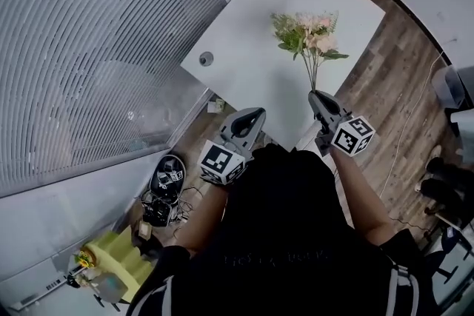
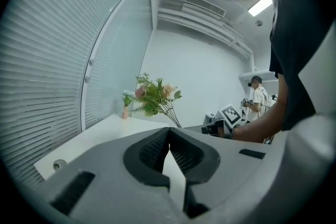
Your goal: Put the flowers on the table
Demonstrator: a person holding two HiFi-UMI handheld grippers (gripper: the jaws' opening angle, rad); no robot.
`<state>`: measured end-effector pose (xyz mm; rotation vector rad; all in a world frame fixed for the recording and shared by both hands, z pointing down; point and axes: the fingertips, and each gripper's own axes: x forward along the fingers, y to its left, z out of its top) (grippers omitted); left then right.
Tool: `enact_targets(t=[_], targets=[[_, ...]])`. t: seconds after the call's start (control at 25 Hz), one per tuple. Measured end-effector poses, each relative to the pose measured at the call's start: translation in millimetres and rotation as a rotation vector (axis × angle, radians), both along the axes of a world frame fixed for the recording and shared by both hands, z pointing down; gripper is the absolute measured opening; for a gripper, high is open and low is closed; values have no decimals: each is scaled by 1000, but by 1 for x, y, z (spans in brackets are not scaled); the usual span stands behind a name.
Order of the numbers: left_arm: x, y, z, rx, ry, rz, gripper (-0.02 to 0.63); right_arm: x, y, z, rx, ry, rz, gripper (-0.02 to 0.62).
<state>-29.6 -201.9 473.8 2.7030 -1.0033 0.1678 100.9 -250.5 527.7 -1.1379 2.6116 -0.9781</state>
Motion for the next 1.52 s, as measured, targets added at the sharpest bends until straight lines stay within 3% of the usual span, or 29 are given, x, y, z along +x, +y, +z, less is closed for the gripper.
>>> enact_targets(t=[0.36, 0.64, 0.92, 1.2, 1.52], targets=[[7, -11, 38, -93, 20, -11, 18, -13, -14, 85, -152, 117, -39, 41], [21, -17, 76, -159, -44, 26, 18, -13, -16, 136, -242, 192, -68, 41], [24, -22, 91, -220, -21, 20, 18, -16, -26, 163, -281, 209, -86, 41], [25, -46, 89, -223, -13, 19, 18, -25, -41, 187, -325, 257, -111, 41], [29, -56, 88, -238, -3, 3, 18, -33, -43, 203, -310, 366, -179, 43]])
